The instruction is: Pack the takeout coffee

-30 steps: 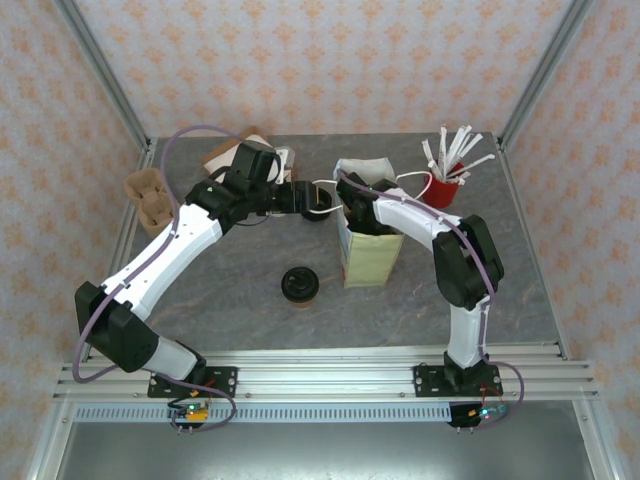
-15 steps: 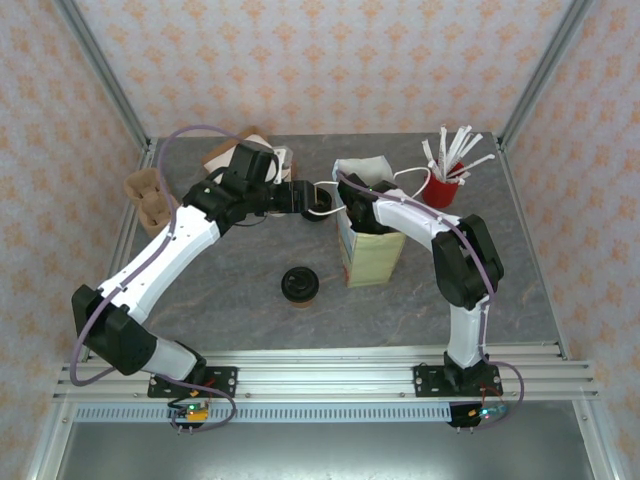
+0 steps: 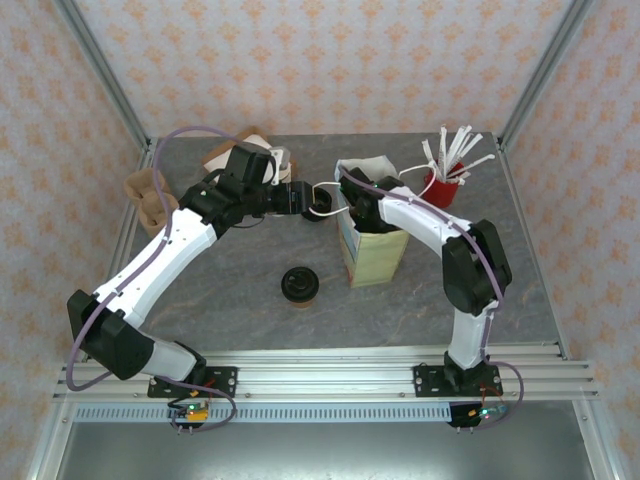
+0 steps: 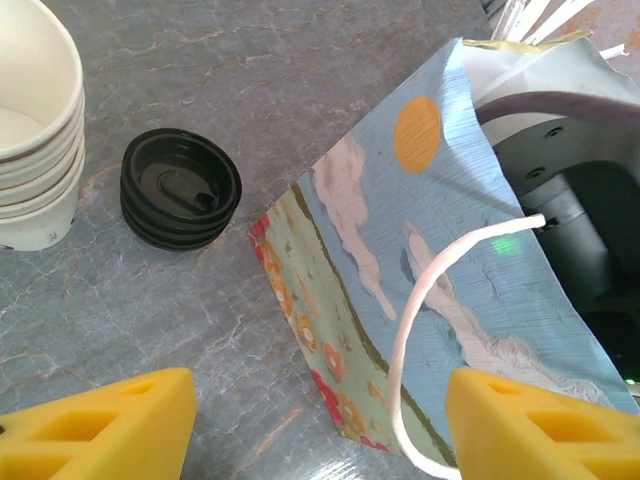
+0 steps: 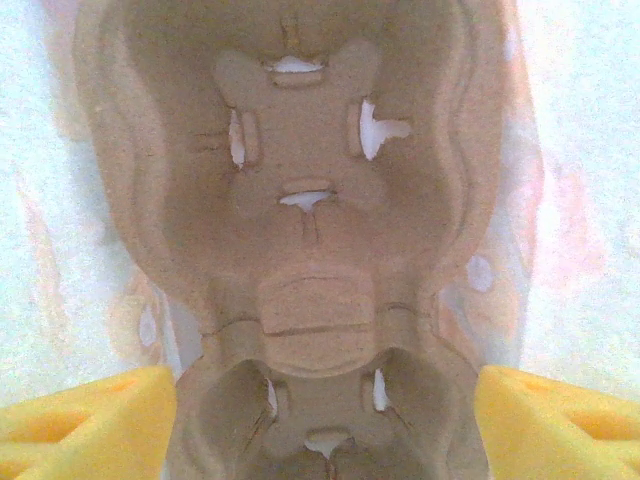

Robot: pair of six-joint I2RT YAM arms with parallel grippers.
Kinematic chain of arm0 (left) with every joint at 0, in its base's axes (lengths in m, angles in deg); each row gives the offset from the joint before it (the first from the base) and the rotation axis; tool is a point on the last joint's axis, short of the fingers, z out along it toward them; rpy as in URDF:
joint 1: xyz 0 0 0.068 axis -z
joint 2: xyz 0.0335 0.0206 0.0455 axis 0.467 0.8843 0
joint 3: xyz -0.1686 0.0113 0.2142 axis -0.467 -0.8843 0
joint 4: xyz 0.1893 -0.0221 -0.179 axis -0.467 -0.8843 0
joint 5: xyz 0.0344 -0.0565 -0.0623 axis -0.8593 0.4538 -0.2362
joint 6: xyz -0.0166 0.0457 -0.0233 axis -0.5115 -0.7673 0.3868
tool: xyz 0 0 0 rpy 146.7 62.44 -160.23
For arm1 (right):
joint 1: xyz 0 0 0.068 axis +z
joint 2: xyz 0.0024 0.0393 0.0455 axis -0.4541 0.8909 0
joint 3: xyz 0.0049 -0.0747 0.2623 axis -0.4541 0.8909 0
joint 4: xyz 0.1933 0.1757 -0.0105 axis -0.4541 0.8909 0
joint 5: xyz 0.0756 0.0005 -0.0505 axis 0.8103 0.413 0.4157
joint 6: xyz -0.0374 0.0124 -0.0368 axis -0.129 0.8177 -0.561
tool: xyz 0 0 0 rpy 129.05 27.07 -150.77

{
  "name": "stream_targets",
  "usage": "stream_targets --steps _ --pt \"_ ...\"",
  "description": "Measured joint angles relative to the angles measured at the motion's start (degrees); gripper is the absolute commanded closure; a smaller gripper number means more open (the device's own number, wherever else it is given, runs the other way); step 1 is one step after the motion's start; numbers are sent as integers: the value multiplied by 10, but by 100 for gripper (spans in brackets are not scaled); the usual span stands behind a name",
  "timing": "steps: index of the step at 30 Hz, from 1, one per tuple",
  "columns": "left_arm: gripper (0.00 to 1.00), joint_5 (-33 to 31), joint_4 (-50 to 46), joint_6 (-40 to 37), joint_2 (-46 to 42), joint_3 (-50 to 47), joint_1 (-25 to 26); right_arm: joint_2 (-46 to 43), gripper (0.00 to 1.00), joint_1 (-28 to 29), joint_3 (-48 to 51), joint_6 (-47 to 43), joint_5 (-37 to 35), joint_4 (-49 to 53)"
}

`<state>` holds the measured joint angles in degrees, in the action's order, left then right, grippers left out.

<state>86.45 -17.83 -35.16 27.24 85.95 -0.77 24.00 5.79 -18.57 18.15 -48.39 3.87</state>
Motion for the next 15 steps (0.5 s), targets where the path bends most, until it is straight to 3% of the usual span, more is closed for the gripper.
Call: stream_targets --steps 15 --pt "33 -9 -1 0 -8 -8 0 -36 20 0 -44 -6 -22 36"
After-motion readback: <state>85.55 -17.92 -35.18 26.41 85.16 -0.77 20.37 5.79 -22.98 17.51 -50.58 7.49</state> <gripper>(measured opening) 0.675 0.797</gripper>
